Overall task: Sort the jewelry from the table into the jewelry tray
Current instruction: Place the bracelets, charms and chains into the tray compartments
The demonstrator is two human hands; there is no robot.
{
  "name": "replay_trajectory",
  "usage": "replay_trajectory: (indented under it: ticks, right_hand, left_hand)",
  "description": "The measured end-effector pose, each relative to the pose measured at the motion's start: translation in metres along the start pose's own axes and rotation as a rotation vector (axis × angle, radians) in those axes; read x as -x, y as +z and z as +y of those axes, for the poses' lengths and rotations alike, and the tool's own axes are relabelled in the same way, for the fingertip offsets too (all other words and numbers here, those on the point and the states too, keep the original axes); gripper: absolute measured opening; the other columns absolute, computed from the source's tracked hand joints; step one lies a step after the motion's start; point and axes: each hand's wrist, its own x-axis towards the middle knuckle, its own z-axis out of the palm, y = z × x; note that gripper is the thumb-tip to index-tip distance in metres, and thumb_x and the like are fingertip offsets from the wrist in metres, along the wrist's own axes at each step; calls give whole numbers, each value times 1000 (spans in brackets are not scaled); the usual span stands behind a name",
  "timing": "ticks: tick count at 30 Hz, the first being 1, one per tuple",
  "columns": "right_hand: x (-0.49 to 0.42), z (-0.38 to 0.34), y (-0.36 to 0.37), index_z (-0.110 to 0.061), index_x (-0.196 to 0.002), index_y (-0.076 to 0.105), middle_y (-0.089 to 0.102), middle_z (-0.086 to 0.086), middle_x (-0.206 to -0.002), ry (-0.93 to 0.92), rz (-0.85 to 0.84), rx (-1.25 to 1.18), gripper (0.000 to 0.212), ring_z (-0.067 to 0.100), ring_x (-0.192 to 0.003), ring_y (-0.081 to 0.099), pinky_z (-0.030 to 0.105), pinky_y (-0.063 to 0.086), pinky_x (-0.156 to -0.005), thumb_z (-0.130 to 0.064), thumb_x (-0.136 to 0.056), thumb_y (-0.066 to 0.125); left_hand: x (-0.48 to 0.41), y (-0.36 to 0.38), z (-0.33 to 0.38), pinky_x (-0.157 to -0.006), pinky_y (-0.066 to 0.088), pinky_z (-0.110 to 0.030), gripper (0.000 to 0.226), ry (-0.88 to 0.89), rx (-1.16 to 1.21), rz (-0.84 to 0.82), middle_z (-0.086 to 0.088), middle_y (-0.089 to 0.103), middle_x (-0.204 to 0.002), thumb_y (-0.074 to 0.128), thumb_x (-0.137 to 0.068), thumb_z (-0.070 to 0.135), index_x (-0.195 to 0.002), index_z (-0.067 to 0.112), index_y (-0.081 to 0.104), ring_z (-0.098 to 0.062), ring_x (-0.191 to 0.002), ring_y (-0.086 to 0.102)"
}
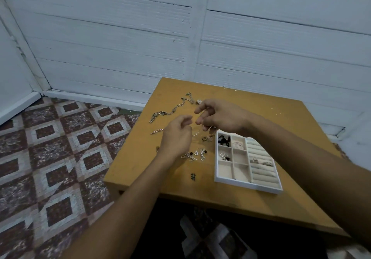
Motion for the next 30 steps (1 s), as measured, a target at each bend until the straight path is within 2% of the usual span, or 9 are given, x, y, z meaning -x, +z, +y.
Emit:
replay_trajectory:
  ticks: [5,9,11,13,17,22,24,27,30]
  right_hand:
    - [25,20,-16,-4,-109,54,64,14,-81,35,133,-5,21,23,-65,60,37,50,-60,5,-90,52]
    - [39,28,-28,-1,-108,55,64,20,-86,36,184,-31,21,27,-70,62,42,56,-71,7,-89,52]
    - [45,30,-33,0,-109,54,64,19,-86,34,200,-50,22,26,-69,62,37,55,-67,8,-88,52]
    - [50,32,-36,0,-109,55,64,16,-84,31,213,-68,23,23,-68,63,31,55,-63,8,-88,53]
    - [61,40,-43,2,-109,55,63,12,-82,49,220,-95,24,22,-67,64,28,55,-62,9,-87,54]
    - [75,54,-51,5,-104,59,65,20,-83,146,138,-63,19,24,-68,62,32,56,-68,9,-86,57]
    - [79,61,-53,4,-102,62,67,21,-83,196,111,-43,16,24,-69,63,37,57,-73,7,-87,58]
    - [83,67,-53,3,-100,65,69,21,-84,239,101,-20,13,20,-67,65,28,59,-67,5,-89,58]
    - [86,69,-53,2,-100,65,69,11,-76,239,106,-18,13,16,-64,65,24,57,-62,4,-89,58]
  left_hand:
    - [12,31,9,-70,49,-17,40,-15,95,-171,9,58,-128,53,-94,15,-134,21,52,10,-91,58]
    - [17,52,13,-86,40,-15,48,89,-96,-230,9,58,-128,62,-87,21,-134,23,52,-3,-113,53]
    - [17,60,16,-67,36,-3,36,123,-149,-242,11,62,-109,63,-87,21,-123,24,60,-1,-93,57]
    - [17,68,18,-55,36,-4,19,173,-172,-241,7,65,-94,63,-88,24,-107,24,65,-3,-77,57]
    - [11,77,18,-69,46,-22,18,203,-182,-166,3,71,-94,59,-92,27,-100,18,72,-10,-83,63]
    - [7,76,15,-57,38,-8,15,201,-157,-98,7,67,-78,57,-93,26,-90,17,69,0,-68,57]
    - [6,76,14,-63,45,-13,14,149,-87,-85,7,68,-82,55,-93,24,-90,18,66,-3,-75,61]
    - [6,77,16,-74,54,-28,14,4,154,-95,0,71,-89,53,-95,20,-91,13,64,-11,-84,68]
    - [7,77,18,-66,56,-24,16,-141,409,-145,-12,69,-94,53,-95,12,-100,0,62,-22,-85,69]
